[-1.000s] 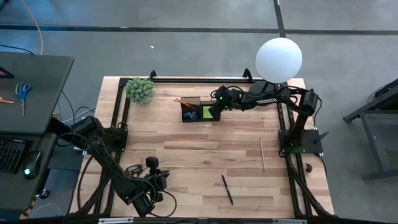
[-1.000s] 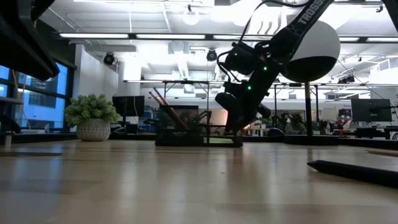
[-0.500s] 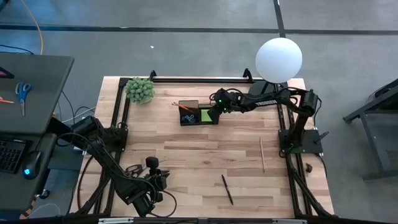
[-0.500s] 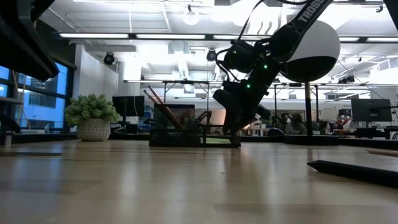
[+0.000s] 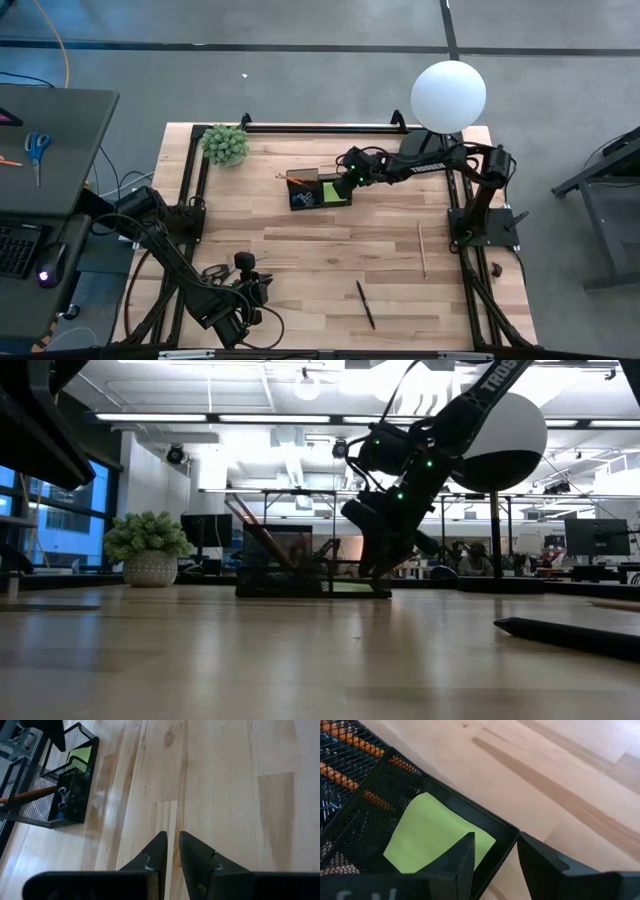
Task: Pick and place office supplies into organizer
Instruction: Move the organizer bin to the center
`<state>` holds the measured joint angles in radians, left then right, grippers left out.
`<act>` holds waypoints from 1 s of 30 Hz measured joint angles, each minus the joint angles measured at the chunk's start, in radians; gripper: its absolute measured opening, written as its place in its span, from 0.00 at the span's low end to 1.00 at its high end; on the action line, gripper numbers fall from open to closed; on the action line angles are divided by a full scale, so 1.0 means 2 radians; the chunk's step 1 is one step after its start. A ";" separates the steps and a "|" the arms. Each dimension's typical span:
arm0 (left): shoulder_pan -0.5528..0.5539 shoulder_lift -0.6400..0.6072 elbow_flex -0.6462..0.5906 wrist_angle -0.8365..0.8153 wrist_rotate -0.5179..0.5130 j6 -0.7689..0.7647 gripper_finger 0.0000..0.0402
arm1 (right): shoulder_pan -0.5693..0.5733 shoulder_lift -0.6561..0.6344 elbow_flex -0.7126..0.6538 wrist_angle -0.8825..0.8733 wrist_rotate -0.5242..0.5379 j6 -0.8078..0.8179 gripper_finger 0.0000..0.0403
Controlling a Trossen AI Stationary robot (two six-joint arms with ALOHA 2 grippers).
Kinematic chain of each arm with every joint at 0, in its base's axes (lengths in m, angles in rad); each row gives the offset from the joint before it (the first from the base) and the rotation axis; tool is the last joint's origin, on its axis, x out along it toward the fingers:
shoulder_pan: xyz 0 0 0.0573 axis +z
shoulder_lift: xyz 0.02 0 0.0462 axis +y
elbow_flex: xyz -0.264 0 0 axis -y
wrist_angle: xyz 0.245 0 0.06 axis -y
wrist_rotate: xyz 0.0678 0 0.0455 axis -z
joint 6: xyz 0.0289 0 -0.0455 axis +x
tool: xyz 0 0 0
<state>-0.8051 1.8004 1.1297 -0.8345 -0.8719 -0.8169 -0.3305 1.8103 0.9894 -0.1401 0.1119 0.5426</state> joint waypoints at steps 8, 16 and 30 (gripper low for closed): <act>0.000 0.000 0.000 0.001 0.000 0.000 0.10 | 0.015 0.000 0.000 0.000 -0.002 0.005 0.34; 0.000 0.000 0.000 0.001 0.000 0.000 0.10 | 0.015 -0.003 -0.001 0.002 -0.026 -0.011 0.34; 0.000 0.000 0.000 0.002 0.002 0.000 0.10 | 0.019 -0.040 -0.001 -0.029 -0.039 -0.065 0.34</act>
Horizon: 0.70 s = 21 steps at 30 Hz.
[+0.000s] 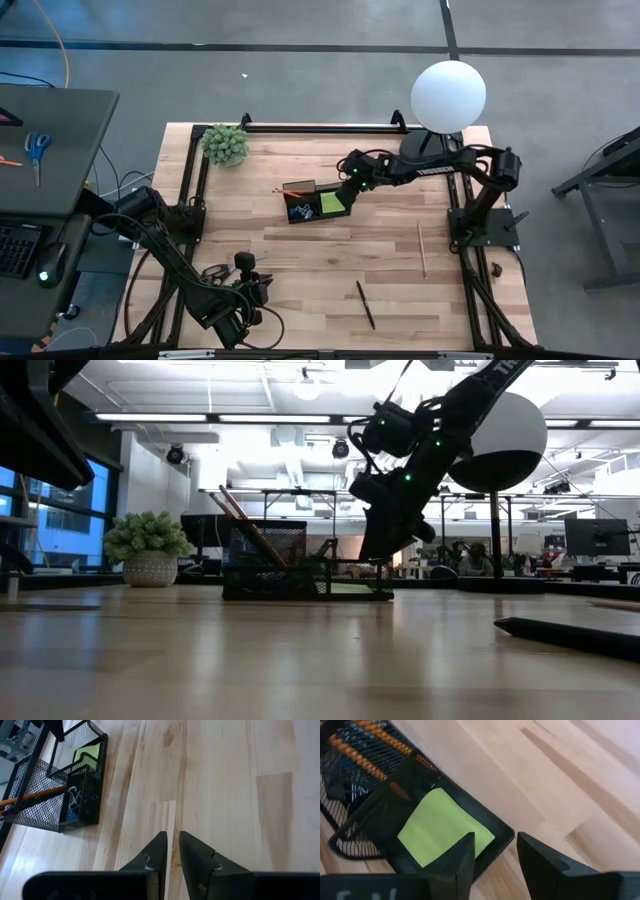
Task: Pick and place office supplies into organizer
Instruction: Move the organizer bin to the center
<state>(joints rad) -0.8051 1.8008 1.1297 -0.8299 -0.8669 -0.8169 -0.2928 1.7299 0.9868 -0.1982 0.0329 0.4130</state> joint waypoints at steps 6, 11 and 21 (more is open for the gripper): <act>0.000 0.000 0.000 0.000 0.001 0.000 0.10 | 0.000 -0.031 0.000 -0.004 0.023 -0.094 0.34; 0.000 0.000 0.000 0.000 -0.004 0.000 0.10 | 0.000 -0.044 0.001 0.018 0.029 -0.220 0.34; 0.000 0.000 0.000 0.001 -0.008 0.004 0.11 | -0.002 -0.013 0.001 0.021 -0.006 -0.342 0.34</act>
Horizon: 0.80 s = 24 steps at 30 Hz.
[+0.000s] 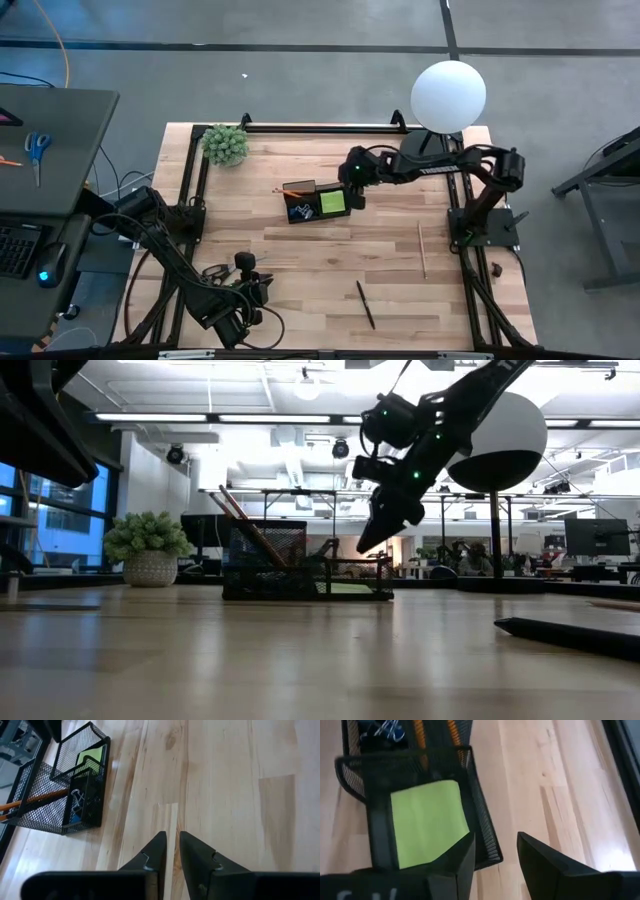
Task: Pick and place office supplies into organizer
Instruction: Move the organizer bin to the center
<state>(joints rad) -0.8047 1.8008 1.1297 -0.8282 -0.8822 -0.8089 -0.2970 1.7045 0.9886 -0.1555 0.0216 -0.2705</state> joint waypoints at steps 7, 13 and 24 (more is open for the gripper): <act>0.000 0.000 0.000 0.000 -0.002 0.000 0.12 | -0.006 0.012 0.000 0.032 -0.004 -0.025 0.34; 0.000 0.000 0.000 0.001 -0.002 0.000 0.12 | -0.010 0.030 0.000 0.042 -0.010 -0.024 0.34; 0.000 0.000 0.000 0.000 0.000 0.000 0.12 | -0.009 0.052 0.001 0.051 -0.002 0.002 0.34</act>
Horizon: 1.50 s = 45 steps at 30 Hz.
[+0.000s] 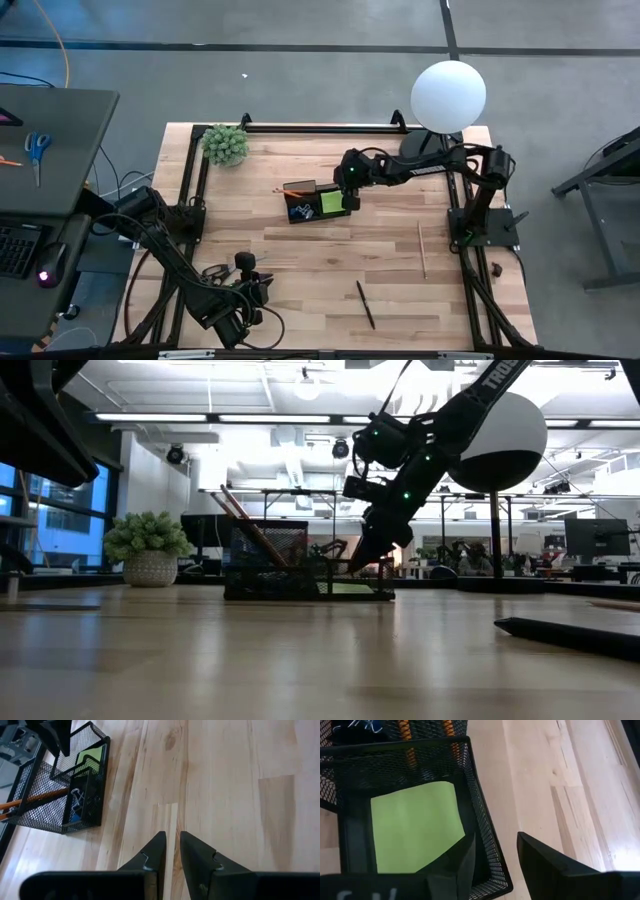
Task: Pick and place office supplies into organizer
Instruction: Move the organizer bin to the center
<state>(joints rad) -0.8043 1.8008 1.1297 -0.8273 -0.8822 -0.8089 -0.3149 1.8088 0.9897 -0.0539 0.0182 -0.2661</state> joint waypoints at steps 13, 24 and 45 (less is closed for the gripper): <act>0.000 0.000 0.000 0.000 0.001 -0.002 0.12 | 0.002 -0.001 0.000 -0.007 0.001 0.025 0.15; 0.000 0.000 0.000 0.000 0.001 -0.003 0.12 | 0.001 -0.002 0.000 -0.013 -0.014 0.043 0.01; 0.000 0.000 0.000 0.000 0.001 -0.003 0.12 | 0.000 -0.002 0.000 -0.019 -0.030 -0.031 0.00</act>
<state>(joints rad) -0.8043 1.8008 1.1297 -0.8276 -0.8799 -0.8146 -0.3141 1.8046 0.9896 -0.0914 -0.0426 -0.3283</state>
